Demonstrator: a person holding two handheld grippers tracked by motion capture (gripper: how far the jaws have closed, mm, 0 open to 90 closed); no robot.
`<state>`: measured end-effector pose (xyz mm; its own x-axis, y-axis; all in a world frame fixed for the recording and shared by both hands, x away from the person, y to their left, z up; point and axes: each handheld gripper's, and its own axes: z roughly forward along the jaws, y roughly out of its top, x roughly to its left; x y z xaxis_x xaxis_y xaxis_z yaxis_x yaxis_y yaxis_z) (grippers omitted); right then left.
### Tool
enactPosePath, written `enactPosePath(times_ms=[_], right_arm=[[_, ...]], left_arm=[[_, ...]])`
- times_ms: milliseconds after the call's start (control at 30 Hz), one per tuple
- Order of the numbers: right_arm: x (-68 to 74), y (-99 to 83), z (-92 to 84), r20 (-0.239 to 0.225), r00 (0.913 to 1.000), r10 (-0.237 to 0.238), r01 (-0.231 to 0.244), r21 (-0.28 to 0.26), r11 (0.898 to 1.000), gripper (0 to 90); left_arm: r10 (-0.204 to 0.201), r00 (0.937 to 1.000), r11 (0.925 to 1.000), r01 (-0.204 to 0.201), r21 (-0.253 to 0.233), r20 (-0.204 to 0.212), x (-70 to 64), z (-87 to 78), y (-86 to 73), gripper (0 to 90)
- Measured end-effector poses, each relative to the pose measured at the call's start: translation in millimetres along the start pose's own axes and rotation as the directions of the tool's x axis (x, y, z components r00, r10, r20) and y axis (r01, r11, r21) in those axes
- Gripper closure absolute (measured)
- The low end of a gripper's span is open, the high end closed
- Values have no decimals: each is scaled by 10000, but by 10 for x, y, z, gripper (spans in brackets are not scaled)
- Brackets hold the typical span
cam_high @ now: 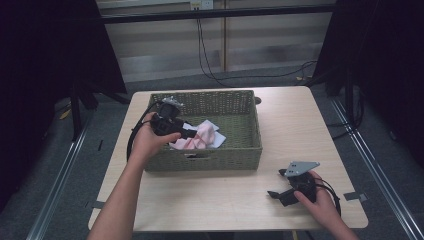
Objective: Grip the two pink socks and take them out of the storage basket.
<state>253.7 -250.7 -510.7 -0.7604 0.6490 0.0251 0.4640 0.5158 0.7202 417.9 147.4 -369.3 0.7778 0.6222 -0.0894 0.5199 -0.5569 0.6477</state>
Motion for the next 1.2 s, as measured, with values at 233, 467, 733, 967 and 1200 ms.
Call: enactPosePath(times_ms=[233, 467, 733, 967, 1200], right_arm=[[0, 0, 0, 4, 10000, -1, 1, -4, 10000, 104], [0, 0, -1, -3, 10000, 9, -9, 6, 10000, 105], [0, 0, 0, -6, 10000, 4, -4, 1, 10000, 105], [1, 0, 0, 3, 10000, 31, -31, -9, 10000, 105], [0, 1, 0, -8, 10000, 26, -26, -15, 10000, 105]], left_arm=[[-283, 9996, 9994, 284, 199, -53, 60, 102, 32, 274], [-577, 9983, 9970, 573, 513, 66, 114, 264, 54, 274], [-917, 9947, 9937, 884, 689, 471, 138, 424, 89, 315], [-1330, 9896, 9863, 1268, 1051, 541, 171, 522, 111, 390], [-1492, 9875, 9752, 1386, 1727, 501, 177, 626, 138, 556]])
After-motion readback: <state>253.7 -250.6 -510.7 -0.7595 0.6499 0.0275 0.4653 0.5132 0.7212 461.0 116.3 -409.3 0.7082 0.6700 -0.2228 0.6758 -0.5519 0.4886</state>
